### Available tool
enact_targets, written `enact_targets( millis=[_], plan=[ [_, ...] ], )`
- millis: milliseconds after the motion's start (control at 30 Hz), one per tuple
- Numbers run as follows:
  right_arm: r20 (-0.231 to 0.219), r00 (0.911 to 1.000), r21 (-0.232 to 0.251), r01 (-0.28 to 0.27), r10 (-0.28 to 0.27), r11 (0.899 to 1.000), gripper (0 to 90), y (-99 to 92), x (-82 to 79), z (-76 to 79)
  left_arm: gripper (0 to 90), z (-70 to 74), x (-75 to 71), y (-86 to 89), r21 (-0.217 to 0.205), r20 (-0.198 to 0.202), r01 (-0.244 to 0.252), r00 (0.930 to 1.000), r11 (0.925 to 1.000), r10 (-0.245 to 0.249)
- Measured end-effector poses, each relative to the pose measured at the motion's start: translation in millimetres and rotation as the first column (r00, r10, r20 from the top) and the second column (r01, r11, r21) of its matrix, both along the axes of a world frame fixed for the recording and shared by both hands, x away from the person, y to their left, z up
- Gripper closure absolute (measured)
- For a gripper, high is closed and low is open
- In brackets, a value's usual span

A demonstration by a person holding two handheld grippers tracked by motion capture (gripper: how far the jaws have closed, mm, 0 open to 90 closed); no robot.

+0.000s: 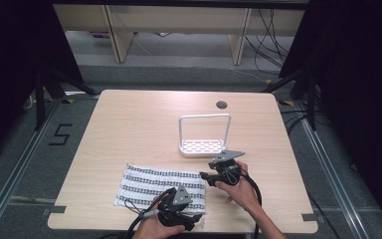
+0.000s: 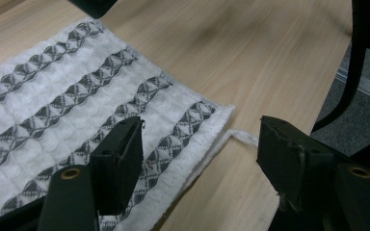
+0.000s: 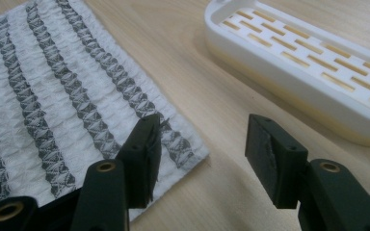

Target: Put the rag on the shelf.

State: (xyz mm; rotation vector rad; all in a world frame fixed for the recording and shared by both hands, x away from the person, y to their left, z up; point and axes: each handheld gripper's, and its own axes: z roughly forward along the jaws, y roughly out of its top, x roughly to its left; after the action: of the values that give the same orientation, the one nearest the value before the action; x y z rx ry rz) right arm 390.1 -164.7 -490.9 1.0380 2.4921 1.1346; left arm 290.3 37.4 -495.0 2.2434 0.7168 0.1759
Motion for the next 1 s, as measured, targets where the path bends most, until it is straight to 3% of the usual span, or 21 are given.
enact_targets(
  millis=[433, 467, 533, 567, 667, 867, 933, 1000],
  plan=[
    [-0.002, 1.0, -0.006, 0.004, -0.004, 1.0, 48.6, 1.9, 5.2, -5.9, 39.5, -8.1, 3.3, -15.6, 0.033, 0.001, 0.029, 0.9996, 0.999, -0.029],
    [-0.007, 0.9999, -0.013, -0.012, 0.012, 1.0, 48.7, 2.1, 6.3, -5.8, 39.9, -8.2, 3.9, -17.6, 0.052, 0.013, 0.035, 0.9993, 0.9981, -0.035],
    [-0.005, 1.0, -0.008, 0.006, -0.006, 1.0, 48.7, 3.6, 6.3, -7.3, 40.2, -7.7, 5.4, -18.9, 0.069, 0.035, 0.042, 0.9984, 0.9967, -0.045],
    [-0.008, 1.0, -0.008, 0.003, -0.003, 1.0, 48.7, 3.8, 6.6, -7.6, 40.5, -8.0, 5.0, -20.4, 0.056, 0.036, 0.039, 0.9985, 0.9977, -0.041],
    [-0.022, 0.9998, -0.006, 0.005, -0.006, 1.0, 48.8, 5.0, 7.0, -8.4, 42.0, -7.7, 5.8, -23.1, 0.076, 0.039, 0.049, 0.9979, 0.9959, -0.052],
    [-0.038, 0.9992, -0.029, -0.014, 0.013, 0.999, 50.9, 11.2, 8.9, -11.7, 46.4, -9.9, 7.5, -25.1, 0.115, 0.051, 0.074, 0.9954, 0.9906, -0.081],
    [-0.035, 0.9992, -0.034, -0.023, 0.022, 0.999, 52.2, 14.7, 9.4, -14.2, 48.9, -10.2, 6.1, -25.0, 0.094, 0.046, 0.071, 0.9961, 0.993, -0.075],
    [-0.048, 0.9986, -0.053, -0.023, 0.02, 0.998, 53.7, 16.4, 8.9, -14.7, 51.3, -11.1, 7.0, -24.2, 0.104, 0.054, 0.067, 0.9959, 0.9924, -0.073]
  ],
)
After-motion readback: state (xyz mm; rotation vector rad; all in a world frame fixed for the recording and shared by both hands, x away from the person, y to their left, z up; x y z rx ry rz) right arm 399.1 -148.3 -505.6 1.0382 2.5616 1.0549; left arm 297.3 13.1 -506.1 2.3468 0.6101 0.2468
